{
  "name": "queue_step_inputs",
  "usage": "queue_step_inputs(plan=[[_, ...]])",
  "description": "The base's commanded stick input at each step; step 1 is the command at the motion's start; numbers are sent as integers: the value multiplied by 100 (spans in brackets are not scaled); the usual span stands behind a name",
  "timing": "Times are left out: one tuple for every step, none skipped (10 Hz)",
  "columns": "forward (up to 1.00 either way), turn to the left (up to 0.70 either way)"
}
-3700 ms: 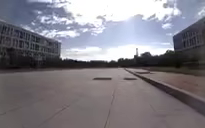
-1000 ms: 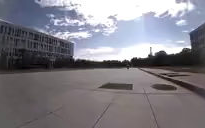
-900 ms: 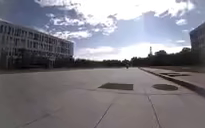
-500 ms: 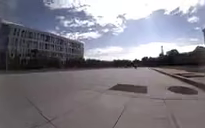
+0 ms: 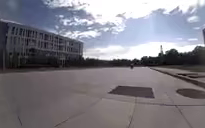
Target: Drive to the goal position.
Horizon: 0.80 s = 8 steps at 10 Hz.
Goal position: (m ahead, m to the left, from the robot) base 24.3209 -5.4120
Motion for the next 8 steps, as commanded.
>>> queue_step_inputs(plan=[[70,-20],[70,-12],[70,0],[70,0],[70,0],[70,0],[70,0],[70,0]])
